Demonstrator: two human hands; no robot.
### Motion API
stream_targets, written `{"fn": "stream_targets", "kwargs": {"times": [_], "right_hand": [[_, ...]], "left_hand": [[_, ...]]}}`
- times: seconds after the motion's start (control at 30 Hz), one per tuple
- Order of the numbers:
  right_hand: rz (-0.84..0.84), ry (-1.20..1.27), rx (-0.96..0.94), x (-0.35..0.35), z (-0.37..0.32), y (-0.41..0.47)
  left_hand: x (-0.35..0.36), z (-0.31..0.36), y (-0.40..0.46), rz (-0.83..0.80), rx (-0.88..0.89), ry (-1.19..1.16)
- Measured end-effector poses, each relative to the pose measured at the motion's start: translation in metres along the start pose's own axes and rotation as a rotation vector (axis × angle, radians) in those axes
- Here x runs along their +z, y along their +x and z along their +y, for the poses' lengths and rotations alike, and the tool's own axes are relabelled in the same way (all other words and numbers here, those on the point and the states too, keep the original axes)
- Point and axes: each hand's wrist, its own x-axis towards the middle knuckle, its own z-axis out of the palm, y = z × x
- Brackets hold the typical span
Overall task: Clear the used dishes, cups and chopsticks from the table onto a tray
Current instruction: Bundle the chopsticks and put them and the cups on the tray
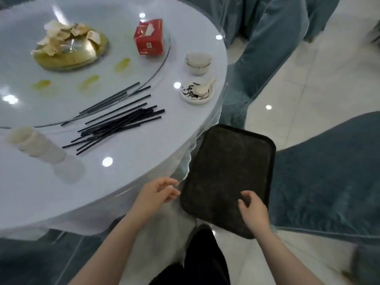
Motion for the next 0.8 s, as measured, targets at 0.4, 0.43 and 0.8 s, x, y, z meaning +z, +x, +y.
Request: {"fn": "stream_targets", "kwargs": {"times": [0.4,0.43,0.8], "right_hand": [[-0.095,0.382,0.643,0.023,0.168,-0.086],[-0.100,0.404,0.674,0.025,0.180,-0.081],[-0.181,0.918,0.923,0.086,0.233,-0.011]], "left_hand": [[0.056,-0.131,-0.053,-0.008,-0.279,0.014],[0.062,-0.138,-0.052,0.003,-0.292,0.007],[0.116,-0.187,-0.041,0.100,-0.359,-0.041]]}}
